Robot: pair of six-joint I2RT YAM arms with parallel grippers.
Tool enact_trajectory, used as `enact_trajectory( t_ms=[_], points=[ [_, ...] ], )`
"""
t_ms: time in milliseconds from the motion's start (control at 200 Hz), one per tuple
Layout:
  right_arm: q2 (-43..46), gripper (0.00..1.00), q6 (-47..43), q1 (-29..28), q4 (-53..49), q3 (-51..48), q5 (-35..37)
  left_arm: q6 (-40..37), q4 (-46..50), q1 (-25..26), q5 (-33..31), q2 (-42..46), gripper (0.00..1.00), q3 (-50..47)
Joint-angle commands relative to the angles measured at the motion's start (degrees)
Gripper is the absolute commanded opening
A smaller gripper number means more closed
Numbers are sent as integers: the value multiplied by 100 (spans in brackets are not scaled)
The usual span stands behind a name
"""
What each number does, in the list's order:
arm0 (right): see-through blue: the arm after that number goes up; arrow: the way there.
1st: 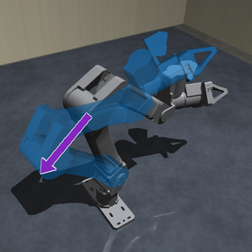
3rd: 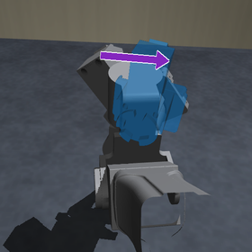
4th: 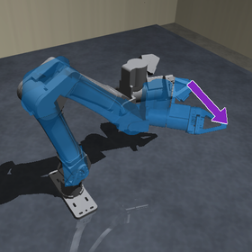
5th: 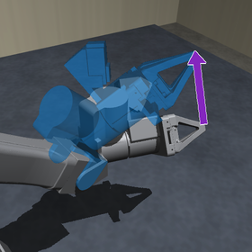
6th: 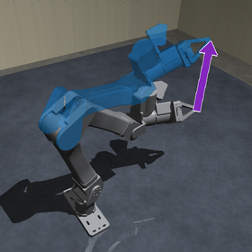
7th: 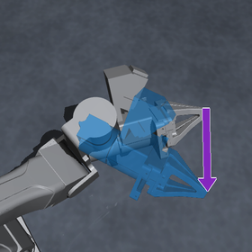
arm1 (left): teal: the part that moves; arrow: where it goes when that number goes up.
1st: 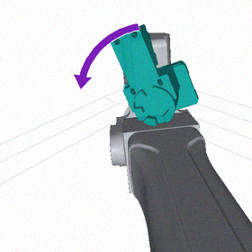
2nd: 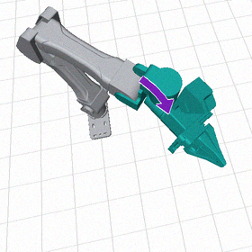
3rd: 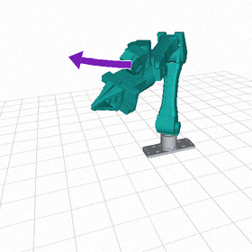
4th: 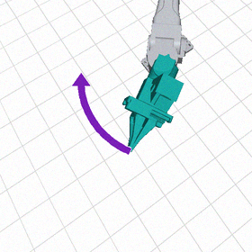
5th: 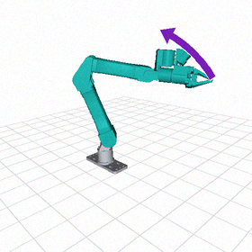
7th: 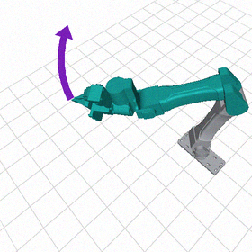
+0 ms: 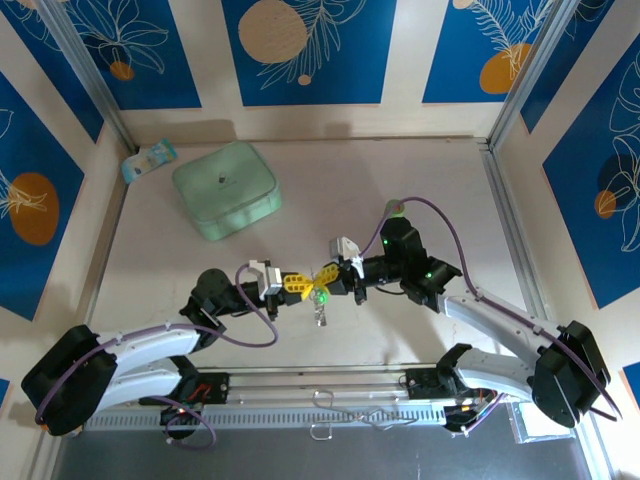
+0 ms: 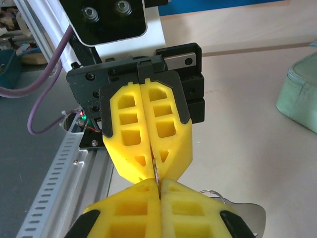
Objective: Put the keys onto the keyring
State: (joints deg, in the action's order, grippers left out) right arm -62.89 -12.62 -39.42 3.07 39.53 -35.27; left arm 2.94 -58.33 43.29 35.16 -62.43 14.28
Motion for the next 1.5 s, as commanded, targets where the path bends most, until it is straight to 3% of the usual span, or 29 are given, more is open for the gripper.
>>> enact_trajectory(
  t_ms=[0,25,90,175,390,620,1080,1490],
  points=[
    [5,0,-157,-57,-256,265,49,22,-343,3,17,47,0,74],
    [26,0,-210,-57,-321,288,93,16,-253,3,-70,60,0,75],
    [74,0,-370,-48,-584,365,211,-74,95,4,-220,153,14,90],
    [77,0,-696,-40,-1133,581,350,-273,693,0,-325,349,21,155],
    [-114,0,-1317,-21,-2197,1125,637,-854,2309,3,-515,898,29,418],
    [-326,0,-1727,-100,-2811,1543,824,-1234,3308,0,-553,1186,32,669],
    [-573,0,-2184,-281,-3363,1988,1144,-1452,3835,1,-488,1213,32,889],
    [-866,0,-2545,-633,-3828,2316,1554,-1463,3680,1,-375,892,30,1058]
  ],
)
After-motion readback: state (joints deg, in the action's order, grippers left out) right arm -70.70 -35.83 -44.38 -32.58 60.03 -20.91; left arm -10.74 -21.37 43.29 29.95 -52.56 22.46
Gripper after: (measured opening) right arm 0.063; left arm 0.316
